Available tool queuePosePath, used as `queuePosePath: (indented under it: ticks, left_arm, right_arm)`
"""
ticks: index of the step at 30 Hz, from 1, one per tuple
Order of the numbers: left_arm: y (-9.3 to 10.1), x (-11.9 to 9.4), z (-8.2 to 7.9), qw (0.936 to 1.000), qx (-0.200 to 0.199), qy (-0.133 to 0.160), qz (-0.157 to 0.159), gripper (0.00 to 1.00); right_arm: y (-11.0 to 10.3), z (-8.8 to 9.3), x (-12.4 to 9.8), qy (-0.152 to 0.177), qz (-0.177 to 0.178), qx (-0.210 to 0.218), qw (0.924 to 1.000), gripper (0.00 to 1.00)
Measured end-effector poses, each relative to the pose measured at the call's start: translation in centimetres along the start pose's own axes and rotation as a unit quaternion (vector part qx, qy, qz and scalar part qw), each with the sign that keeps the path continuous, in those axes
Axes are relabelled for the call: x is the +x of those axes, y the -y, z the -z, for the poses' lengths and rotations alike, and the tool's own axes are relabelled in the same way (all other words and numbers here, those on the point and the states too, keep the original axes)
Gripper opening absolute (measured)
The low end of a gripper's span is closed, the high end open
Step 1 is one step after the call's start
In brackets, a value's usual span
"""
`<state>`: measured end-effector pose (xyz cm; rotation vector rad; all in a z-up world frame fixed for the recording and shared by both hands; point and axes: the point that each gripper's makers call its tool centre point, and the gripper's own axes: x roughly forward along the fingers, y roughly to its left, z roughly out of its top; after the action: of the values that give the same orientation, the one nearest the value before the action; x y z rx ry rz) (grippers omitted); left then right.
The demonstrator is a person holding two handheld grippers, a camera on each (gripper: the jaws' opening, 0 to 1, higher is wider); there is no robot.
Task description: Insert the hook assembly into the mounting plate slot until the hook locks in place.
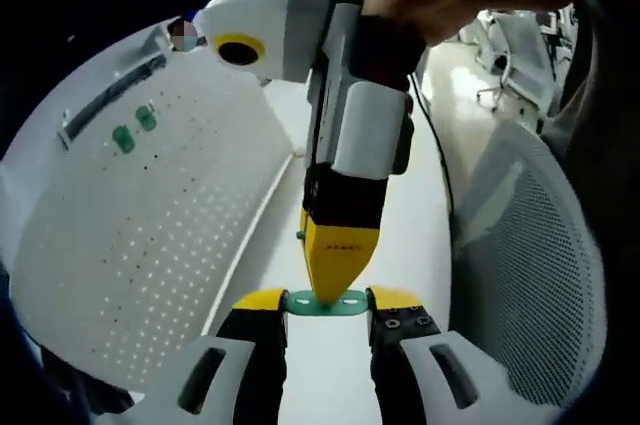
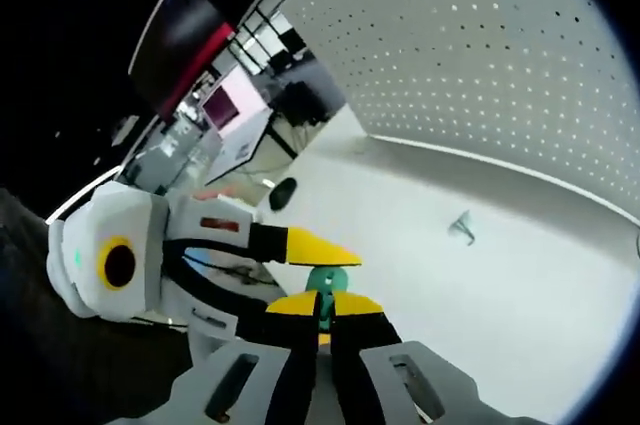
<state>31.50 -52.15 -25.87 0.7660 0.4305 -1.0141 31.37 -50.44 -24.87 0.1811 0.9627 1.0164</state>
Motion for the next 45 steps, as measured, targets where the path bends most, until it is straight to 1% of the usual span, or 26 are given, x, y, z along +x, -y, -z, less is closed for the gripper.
queuePosePath:
  ticks: [3,5,11,12,14,16,20,25,26,30,32,34,36,37,38,39,40,41,42,43,45]
  left_arm:
    - [0.1,-0.1,0.0,0.9999,0.012,-0.005,-0.005,0.31]
    - [0.3,0.0,0.1,0.9998,0.019,-0.008,-0.002,0.31]
    - [0.4,0.0,0.2,0.9996,0.024,-0.012,-0.001,0.31]
    - [0.4,0.0,0.3,0.9997,0.022,-0.012,0.001,0.32]
    - [0.8,0.2,0.3,0.9999,0.009,-0.009,0.009,0.32]
    - [0.8,0.2,0.3,0.9999,0.008,-0.005,0.010,0.32]
    - [0.9,0.1,0.1,0.9996,-0.019,0.011,0.015,0.32]
    - [0.9,0.0,-0.2,0.9988,-0.038,0.021,0.023,0.32]
    - [0.8,-0.1,-0.3,0.9985,-0.042,0.023,0.024,0.32]
    - [0.9,-0.1,-0.1,0.9979,-0.054,0.023,0.029,0.31]
    - [0.8,-0.1,0.0,0.9975,-0.060,0.023,0.028,0.33]
    - [0.6,-0.1,0.2,0.9956,-0.087,0.023,0.027,0.39]
    - [0.7,0.0,0.1,0.9884,-0.142,0.039,0.037,0.47]
    - [1.4,-0.2,-0.6,0.9797,-0.178,0.063,0.068,0.48]
    - [1.6,-0.3,-1.2,0.9713,-0.207,0.080,0.086,0.49]
    - [1.5,-0.5,-1.6,0.9632,-0.235,0.094,0.091,0.49]
    - [1.2,-0.7,-1.9,0.9518,-0.270,0.109,0.094,0.52]
    - [1.0,-0.7,-1.9,0.9460,-0.289,0.112,0.096,0.55]
    - [0.5,-0.8,-1.8,0.9411,-0.305,0.117,0.088,0.60]
    - [0.3,-0.8,-1.7,0.9408,-0.306,0.119,0.085,0.63]
    - [-0.1,-1.1,-1.6,0.9369,-0.316,0.123,0.085,0.66]
  right_arm:
    - [0.0,0.1,0.1,-0.003,-0.003,0.018,0.9998,0.01]
    - [-0.1,0.3,0.1,-0.008,-0.003,0.025,0.9996,0.01]
    - [-0.1,0.5,0.2,-0.005,0.003,0.031,0.9995,0.01]
    - [0.0,0.8,0.2,-0.012,0.007,0.053,0.9985,0.00]
    - [0.0,1.0,0.2,-0.014,0.009,0.040,0.9991,0.00]
    - [0.0,1.1,0.2,-0.012,0.010,0.036,0.9992,0.00]
    - [0.0,1.1,0.0,-0.008,0.012,0.024,0.9996,0.00]
    - [0.2,1.1,-0.2,-0.003,0.010,0.022,0.9997,0.00]
    - [0.3,1.1,-0.3,-0.001,0.012,0.016,0.9998,0.00]
    - [0.5,1.1,-0.4,-0.002,0.016,0.009,0.9998,0.00]
    - [0.6,1.1,-0.5,-0.002,0.017,0.007,0.9998,0.00]
    - [0.6,1.1,-0.5,0.001,0.017,0.005,0.9998,0.00]
    - [0.6,0.9,-0.7,0.010,0.019,0.000,0.9998,0.00]
    - [0.6,0.6,-0.9,0.018,0.022,-0.009,0.9996,0.00]
    - [0.6,0.4,-1.0,0.022,0.024,-0.011,0.9994,0.00]
    - [0.6,0.1,-1.1,0.029,0.025,-0.014,0.9992,0.00]
    - [0.7,-0.3,-1.4,0.040,0.029,-0.018,0.9986,0.00]
    - [0.8,-0.6,-1.6,0.047,0.033,-0.021,0.9981,0.00]
    - [0.8,-1.0,-1.8,0.056,0.034,-0.028,0.9975,0.00]
    - [0.8,-1.2,-2.0,0.063,0.040,-0.029,0.9968,0.00]
    - [1.0,-1.7,-2.1,0.070,0.049,-0.051,0.9950,0.00]
